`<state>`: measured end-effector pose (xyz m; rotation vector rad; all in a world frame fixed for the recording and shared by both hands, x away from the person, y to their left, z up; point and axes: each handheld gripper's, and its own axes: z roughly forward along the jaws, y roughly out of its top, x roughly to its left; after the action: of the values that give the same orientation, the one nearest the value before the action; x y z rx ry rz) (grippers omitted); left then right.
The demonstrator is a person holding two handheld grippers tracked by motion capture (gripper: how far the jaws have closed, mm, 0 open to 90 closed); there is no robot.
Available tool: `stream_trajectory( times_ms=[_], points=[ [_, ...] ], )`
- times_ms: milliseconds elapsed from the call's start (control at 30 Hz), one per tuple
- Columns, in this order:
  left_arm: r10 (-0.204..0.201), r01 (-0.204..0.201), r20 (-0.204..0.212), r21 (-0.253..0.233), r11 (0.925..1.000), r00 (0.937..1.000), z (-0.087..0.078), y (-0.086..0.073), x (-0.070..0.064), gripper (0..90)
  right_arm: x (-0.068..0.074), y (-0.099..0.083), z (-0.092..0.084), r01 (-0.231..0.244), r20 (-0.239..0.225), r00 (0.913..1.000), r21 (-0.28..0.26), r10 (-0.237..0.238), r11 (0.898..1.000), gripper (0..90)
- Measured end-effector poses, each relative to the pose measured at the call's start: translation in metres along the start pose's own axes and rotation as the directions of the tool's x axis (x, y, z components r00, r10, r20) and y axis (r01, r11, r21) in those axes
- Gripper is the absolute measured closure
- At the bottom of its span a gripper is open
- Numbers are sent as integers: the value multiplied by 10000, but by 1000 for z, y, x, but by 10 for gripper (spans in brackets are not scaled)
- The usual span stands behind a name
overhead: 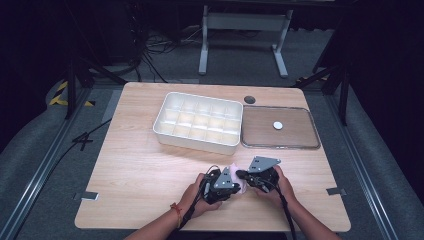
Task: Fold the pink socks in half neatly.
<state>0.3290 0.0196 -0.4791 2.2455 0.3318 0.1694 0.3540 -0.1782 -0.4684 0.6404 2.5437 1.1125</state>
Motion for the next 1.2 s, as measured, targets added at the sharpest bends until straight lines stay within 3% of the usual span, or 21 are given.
stream_trajectory(
  times_ms=[100,200,267,367,500,700,833,933,1067,1200],
  points=[
    [-96,96,90,-8,10000,9999,-1,0,2,836,2,3,-4,184,268,9995,-86,-181,9998,847],
    [-146,146,37,-4,9999,9999,-2,1,2,816,-2,4,-10,-90,295,9995,-397,102,9992,788],
    [-134,135,17,-20,9999,9999,-3,1,2,805,-7,5,-18,-371,62,9993,-844,377,9957,747],
    [-140,140,135,-48,9999,9998,-3,2,1,771,-9,8,-24,-551,158,9983,-967,569,9938,685],
    [-72,74,190,-80,9999,9998,-6,3,2,714,-8,8,-26,-564,179,9981,-985,584,9935,646],
    [-270,271,38,-365,9990,9996,-20,8,3,577,-8,9,-23,-812,152,9964,-882,828,9928,484],
    [-493,489,-41,-642,9967,9988,-30,11,6,438,-8,11,-23,-1051,78,9943,-910,1062,9903,438],
    [-672,655,-327,-496,9966,9972,-38,10,9,306,-6,12,-22,-1048,136,9942,-875,1064,9906,396],
    [-748,729,-531,-359,9967,9958,-58,3,15,234,-4,11,-19,-1012,120,9947,-614,1021,9930,365],
    [-845,826,-858,-256,9963,9927,-73,-6,19,226,-2,9,-13,-891,111,9959,-312,895,9955,353]
  ],
)
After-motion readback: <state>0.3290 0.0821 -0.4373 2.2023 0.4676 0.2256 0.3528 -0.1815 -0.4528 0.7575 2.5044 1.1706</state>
